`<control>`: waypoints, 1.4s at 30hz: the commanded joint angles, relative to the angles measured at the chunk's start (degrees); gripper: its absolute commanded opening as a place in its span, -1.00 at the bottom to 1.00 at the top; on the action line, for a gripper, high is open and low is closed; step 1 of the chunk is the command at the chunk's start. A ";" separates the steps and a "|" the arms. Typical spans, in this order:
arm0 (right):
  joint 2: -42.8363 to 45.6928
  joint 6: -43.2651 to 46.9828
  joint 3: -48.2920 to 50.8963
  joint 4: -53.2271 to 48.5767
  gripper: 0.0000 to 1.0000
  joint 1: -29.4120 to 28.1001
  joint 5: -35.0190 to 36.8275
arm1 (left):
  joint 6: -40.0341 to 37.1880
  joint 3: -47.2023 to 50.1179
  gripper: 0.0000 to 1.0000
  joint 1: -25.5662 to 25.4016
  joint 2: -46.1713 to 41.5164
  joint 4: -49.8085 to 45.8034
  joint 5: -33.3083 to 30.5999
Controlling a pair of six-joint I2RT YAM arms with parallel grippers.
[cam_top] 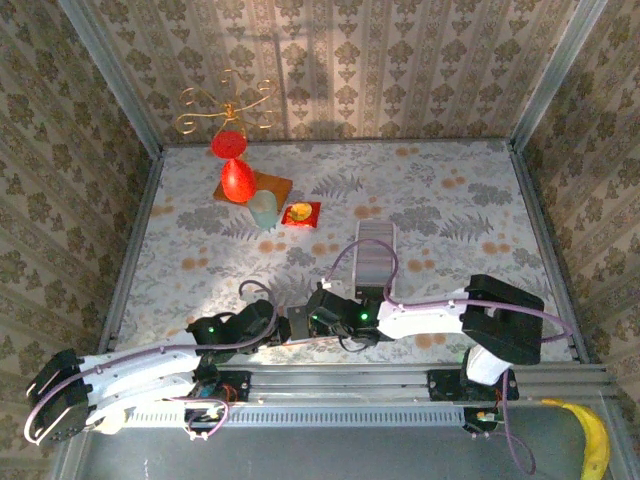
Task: Put the credit cards into the card holder
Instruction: Insert the credit card into the card slot, then close the card holder at the bottom-center of the table.
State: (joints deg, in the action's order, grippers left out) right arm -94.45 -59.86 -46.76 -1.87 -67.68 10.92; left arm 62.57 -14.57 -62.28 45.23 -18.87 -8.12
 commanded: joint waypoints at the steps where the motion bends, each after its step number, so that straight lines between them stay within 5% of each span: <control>1: -2.68 0.99 -1.96 -2.40 -0.84 -0.35 0.60 | 1.31 0.98 -0.17 -0.42 -0.33 -1.63 0.05; 6: -4.33 0.39 -1.70 -3.38 -1.00 -0.37 0.77 | 2.27 2.30 -0.15 -0.39 0.07 1.74 1.53; 31: -2.88 -3.30 4.38 2.52 -1.00 -0.44 0.23 | 3.82 4.11 -0.09 -0.43 3.31 20.79 8.81; 42: -1.77 -4.04 4.93 4.41 -1.00 -0.52 -0.11 | 4.43 3.84 -0.17 -0.30 -3.59 16.35 6.13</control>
State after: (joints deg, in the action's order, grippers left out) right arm -96.57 -63.02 -43.33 4.47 -67.68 10.76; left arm 65.78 -11.09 -62.28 43.11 -3.49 -2.74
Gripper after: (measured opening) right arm 0.039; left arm 0.419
